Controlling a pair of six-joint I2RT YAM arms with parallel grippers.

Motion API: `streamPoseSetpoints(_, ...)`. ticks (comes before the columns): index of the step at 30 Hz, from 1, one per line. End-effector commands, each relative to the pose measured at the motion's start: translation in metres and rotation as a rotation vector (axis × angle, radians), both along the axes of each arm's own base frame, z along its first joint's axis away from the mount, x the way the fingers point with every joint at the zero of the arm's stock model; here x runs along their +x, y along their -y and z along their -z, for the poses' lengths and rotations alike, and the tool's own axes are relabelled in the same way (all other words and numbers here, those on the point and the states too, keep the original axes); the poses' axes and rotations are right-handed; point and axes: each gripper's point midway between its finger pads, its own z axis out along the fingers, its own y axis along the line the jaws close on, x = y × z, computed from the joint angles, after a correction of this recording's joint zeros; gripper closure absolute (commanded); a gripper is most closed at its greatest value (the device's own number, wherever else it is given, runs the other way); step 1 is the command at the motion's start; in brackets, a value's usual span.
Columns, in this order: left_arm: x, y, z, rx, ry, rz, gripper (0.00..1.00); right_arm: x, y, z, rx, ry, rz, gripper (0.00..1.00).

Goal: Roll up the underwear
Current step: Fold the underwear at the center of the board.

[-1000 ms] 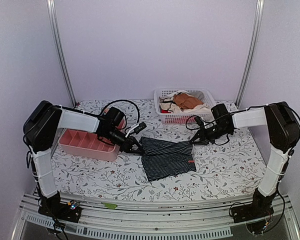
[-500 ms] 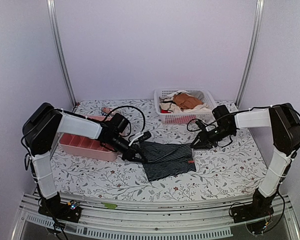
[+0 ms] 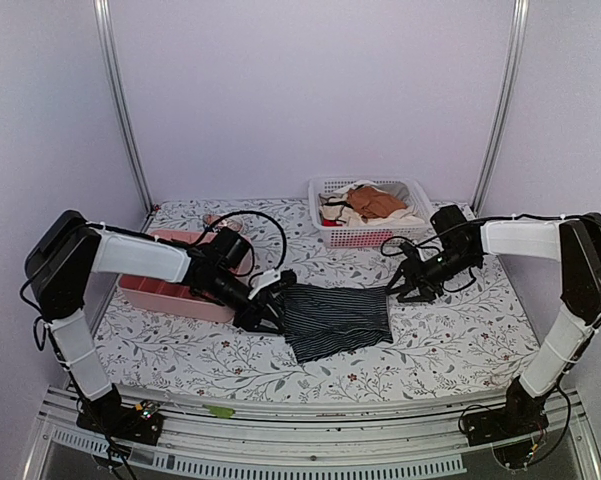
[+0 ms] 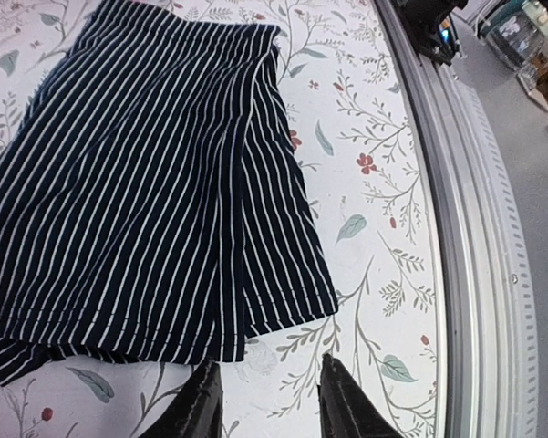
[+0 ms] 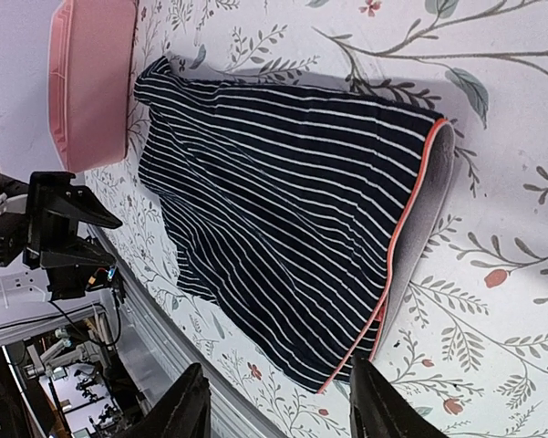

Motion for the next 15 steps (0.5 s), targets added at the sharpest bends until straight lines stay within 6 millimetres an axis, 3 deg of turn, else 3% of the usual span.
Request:
streamPoseSetpoints(1,0.0,0.002,0.007,0.033,0.076,0.018,0.62,0.001,-0.01,0.0,-0.054,-0.037,-0.012,0.49)
streamPoseSetpoints(4,-0.001,0.004,0.008,0.049,0.111,0.027,0.53,-0.012,-0.015,0.006,-0.076,-0.079,-0.024,0.52)
streamPoseSetpoints(10,-0.013,0.01,0.017,0.097,0.218,0.073,0.54,-0.051,-0.012,0.023,-0.098,-0.2,0.033,0.6)
streamPoseSetpoints(15,-0.013,0.016,0.019,0.091,0.214,0.064,0.55,-0.065,-0.005,0.033,-0.1,-0.251,0.098,0.62)
